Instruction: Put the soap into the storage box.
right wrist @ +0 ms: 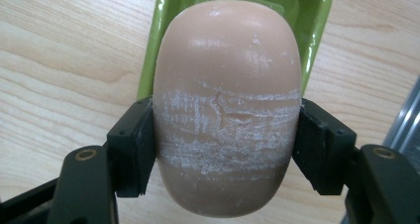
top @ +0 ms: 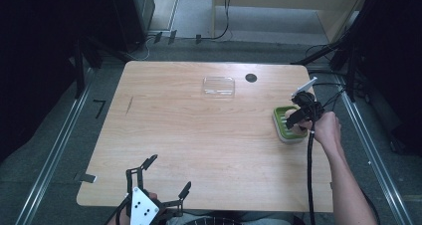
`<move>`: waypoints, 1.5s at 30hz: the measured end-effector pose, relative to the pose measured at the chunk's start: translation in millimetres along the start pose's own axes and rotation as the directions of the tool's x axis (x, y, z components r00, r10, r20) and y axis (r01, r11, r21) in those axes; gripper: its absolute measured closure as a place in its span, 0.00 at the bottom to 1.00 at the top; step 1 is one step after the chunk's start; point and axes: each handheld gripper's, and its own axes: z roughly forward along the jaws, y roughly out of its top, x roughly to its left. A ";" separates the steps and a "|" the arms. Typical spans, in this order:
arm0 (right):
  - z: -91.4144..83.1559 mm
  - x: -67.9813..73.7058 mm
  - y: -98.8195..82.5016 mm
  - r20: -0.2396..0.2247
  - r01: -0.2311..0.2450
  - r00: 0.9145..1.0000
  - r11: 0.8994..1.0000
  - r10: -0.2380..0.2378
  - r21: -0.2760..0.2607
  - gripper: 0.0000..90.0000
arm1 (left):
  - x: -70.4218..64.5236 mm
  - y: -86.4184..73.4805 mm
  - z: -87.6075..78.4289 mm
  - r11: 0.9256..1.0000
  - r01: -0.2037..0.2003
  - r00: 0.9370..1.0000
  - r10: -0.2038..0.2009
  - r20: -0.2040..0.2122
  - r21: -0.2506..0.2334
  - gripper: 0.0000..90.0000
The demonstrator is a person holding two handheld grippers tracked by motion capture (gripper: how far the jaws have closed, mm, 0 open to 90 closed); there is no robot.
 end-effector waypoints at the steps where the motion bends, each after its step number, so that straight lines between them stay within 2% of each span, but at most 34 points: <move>1: 1.0 -0.7 0.1 -0.008 0.000 1.000 1.000 0.000 -0.006 0.37 | 0.0 0.0 0.0 1.000 0.000 1.000 0.000 0.000 0.000 0.00; 20: 17.7 -5.0 8.3 -0.030 -0.041 0.999 0.998 0.040 -0.037 0.37 | 0.4 -0.2 0.2 1.000 0.003 1.000 -0.003 -0.002 -0.001 0.00; 32: 24.7 -10.8 6.8 -0.050 -0.071 0.996 0.996 0.068 -0.057 0.37 | 0.0 -0.1 0.2 1.000 0.001 1.000 -0.001 -0.001 0.000 0.00; 37: 25.3 -9.9 7.3 -0.042 -0.073 0.997 0.994 0.070 -0.079 0.37 | 0.3 -0.1 0.1 1.000 0.001 1.000 -0.001 -0.002 0.000 0.00; 45: 29.9 -7.8 7.6 -0.032 -0.076 0.997 0.994 0.074 -0.080 0.37 | 0.3 -0.2 0.0 1.000 0.004 1.000 -0.004 -0.002 -0.002 0.00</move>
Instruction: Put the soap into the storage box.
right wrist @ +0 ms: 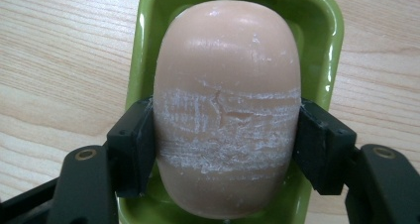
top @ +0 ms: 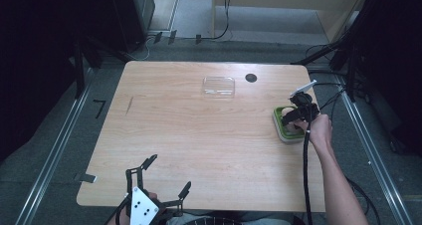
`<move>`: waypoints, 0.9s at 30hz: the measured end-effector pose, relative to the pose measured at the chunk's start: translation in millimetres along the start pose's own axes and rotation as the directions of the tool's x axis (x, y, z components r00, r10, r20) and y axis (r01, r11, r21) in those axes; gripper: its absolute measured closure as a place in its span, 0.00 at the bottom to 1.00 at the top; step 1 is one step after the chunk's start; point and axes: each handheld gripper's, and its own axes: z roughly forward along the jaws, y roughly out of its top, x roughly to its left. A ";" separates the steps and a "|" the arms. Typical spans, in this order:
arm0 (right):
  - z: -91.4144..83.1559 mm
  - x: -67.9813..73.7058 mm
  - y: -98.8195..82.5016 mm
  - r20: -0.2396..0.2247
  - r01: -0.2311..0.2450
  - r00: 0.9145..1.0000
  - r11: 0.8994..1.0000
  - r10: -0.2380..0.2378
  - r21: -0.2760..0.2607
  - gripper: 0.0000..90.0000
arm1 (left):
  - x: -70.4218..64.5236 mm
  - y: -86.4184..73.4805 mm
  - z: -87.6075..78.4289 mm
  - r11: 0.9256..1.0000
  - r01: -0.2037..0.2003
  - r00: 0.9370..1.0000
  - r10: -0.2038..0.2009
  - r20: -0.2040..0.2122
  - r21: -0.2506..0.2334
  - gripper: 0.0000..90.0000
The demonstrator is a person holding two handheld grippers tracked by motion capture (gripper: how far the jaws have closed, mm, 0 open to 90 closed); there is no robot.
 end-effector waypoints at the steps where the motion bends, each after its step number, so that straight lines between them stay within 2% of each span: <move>1: 1.0 0.3 -0.1 0.001 -0.005 1.000 1.000 0.005 -0.002 0.37 | 0.0 0.0 0.0 1.000 0.000 1.000 0.000 0.000 0.001 0.00; 27: 8.1 4.7 0.9 0.025 -0.010 1.000 1.000 0.010 0.002 0.37 | 0.1 -0.1 -0.2 1.000 0.000 1.000 0.000 -0.001 0.001 0.00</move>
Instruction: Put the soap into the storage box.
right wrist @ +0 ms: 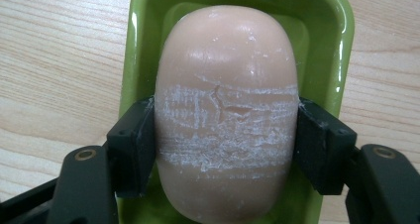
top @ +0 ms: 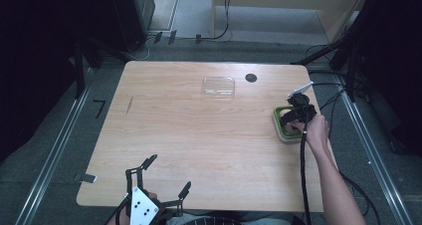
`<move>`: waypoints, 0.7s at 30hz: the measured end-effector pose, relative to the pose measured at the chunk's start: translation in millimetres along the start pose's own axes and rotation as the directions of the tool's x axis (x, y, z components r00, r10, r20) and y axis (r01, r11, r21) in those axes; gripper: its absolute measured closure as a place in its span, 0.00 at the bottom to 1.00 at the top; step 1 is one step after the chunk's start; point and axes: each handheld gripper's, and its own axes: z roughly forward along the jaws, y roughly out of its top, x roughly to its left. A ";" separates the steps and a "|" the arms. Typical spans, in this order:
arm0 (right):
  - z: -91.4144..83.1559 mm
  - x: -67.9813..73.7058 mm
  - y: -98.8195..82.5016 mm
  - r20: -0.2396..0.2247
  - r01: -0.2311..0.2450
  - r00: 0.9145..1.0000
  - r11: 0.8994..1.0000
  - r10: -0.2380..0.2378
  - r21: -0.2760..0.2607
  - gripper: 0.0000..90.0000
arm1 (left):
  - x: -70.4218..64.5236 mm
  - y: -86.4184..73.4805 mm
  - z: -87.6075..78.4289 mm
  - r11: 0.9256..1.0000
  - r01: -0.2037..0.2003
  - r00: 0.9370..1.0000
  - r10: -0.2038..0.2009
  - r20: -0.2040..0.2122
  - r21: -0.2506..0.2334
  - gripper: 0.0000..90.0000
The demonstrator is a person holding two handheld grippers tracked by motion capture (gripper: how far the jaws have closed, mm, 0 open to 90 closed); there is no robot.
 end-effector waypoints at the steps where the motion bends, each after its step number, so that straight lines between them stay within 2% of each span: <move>1: -0.1 0.2 0.0 0.000 -0.002 1.000 1.000 0.002 0.001 0.37 | 0.0 0.0 0.0 1.000 0.000 1.000 0.000 0.000 0.000 0.00; 8: 0.0 0.4 0.1 0.004 -0.008 1.000 1.000 0.008 0.002 0.36 | 0.1 -0.1 0.0 1.000 -0.001 1.000 0.001 0.001 0.001 0.00; 11: -2.4 1.1 0.3 0.005 -0.009 1.000 1.000 0.009 -0.014 0.33 | 0.3 -0.2 0.0 1.000 0.003 1.000 -0.003 -0.001 -0.002 0.00; 21: -12.1 4.3 -1.1 0.006 0.012 1.000 1.000 -0.012 0.000 0.25 | 0.2 0.0 -1.2 1.000 -0.001 1.000 0.001 -0.001 -0.001 0.00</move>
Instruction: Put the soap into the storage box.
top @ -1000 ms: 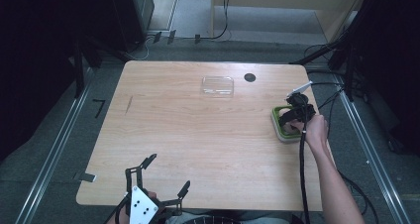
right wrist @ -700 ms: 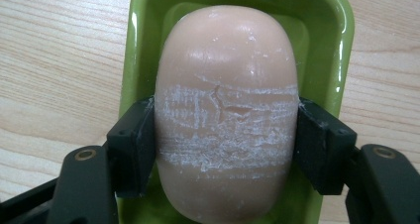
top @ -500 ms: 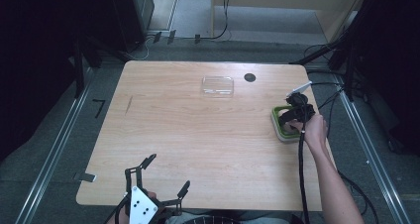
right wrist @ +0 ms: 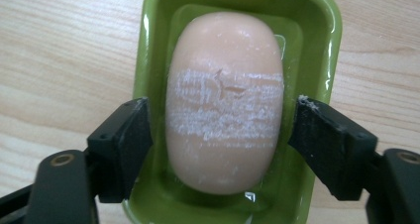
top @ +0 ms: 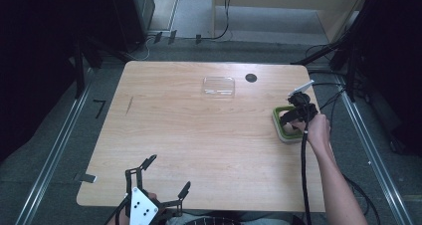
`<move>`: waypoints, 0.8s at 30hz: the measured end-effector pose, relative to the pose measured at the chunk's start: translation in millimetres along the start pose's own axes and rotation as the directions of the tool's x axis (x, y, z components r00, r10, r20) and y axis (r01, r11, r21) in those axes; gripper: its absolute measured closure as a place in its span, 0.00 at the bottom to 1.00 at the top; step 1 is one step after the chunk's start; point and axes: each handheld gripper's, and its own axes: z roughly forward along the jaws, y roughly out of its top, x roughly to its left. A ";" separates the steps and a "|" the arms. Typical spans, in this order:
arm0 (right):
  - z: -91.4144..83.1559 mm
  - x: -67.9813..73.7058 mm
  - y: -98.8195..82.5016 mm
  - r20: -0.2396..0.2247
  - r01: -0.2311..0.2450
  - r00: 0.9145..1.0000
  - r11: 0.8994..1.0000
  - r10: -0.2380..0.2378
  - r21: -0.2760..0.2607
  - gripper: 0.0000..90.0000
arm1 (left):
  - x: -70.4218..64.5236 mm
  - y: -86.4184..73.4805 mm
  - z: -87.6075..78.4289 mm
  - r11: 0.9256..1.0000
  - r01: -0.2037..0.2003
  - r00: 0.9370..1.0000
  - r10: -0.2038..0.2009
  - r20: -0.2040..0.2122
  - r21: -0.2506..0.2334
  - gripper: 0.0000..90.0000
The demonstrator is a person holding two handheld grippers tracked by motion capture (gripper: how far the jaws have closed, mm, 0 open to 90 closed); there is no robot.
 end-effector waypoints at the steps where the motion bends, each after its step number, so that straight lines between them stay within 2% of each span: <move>1: -1.4 0.4 -0.6 0.002 0.005 1.000 1.000 -0.005 0.000 0.24 | 0.2 0.1 -0.4 1.000 -0.001 1.000 0.001 -0.002 0.002 0.00; 7: -12.7 6.4 -4.8 0.001 0.030 1.000 0.999 -0.030 0.016 0.16 | 0.1 0.1 -1.2 1.000 0.001 1.000 -0.001 -0.004 0.001 0.00; 12: -19.3 12.2 -9.3 -0.008 0.063 0.998 0.998 -0.063 0.025 0.14 | -0.2 0.2 -0.6 1.000 -0.001 1.000 0.001 -0.001 0.000 0.00; 16: -25.5 20.2 -15.0 -0.013 0.090 0.996 0.995 -0.089 0.050 0.10 | -0.1 0.2 -0.1 1.000 0.000 1.000 0.000 0.000 -0.001 0.00; 24: -35.1 28.9 -27.6 -0.010 0.141 0.990 0.987 -0.140 0.076 0.07 | -0.2 0.2 -0.1 1.000 0.001 1.000 -0.001 0.001 -0.001 0.00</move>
